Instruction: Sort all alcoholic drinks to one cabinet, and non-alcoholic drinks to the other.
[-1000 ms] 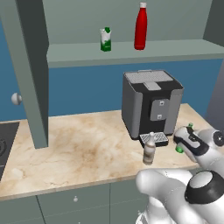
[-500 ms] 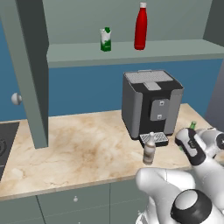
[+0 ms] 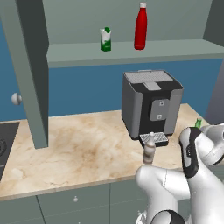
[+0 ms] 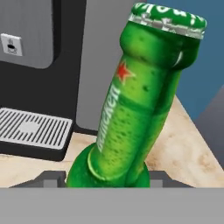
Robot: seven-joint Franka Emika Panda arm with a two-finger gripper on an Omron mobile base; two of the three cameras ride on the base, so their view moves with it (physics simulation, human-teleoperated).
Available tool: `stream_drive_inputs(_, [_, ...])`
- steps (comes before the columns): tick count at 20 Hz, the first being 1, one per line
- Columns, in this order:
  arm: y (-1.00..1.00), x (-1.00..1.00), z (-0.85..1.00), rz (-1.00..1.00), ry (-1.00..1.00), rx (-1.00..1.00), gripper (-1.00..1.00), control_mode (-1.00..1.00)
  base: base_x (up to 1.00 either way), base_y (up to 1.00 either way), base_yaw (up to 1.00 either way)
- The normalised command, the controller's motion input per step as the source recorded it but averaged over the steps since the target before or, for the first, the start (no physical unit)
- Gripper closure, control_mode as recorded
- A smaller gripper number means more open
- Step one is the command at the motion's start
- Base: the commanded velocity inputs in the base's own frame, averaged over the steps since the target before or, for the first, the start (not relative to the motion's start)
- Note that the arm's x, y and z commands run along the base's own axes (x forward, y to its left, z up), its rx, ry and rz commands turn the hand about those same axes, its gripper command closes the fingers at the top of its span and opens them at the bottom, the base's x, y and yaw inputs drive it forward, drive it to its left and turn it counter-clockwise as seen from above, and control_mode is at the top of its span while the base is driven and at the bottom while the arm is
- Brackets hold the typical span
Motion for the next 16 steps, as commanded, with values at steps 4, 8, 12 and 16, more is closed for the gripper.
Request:
stream_drive_inputs(4, [0.0,-0.39,0.51,0.03,0.02,-0.05,1.0,-1.0,0.0,0.0,0.0])
stream_drive_inputs(8, [0.0,-0.38,0.53,0.03,0.01,-0.05,1.0,-1.0,0.0,0.0,0.0])
stream_drive_inputs(12, [0.06,-0.35,0.46,0.04,0.0,-0.06,1.0,-1.0,0.0,0.0,0.0])
stream_drive_inputs(16, [0.15,-0.31,0.45,0.05,0.04,-0.04,1.0,-1.0,0.0,0.0,0.0])
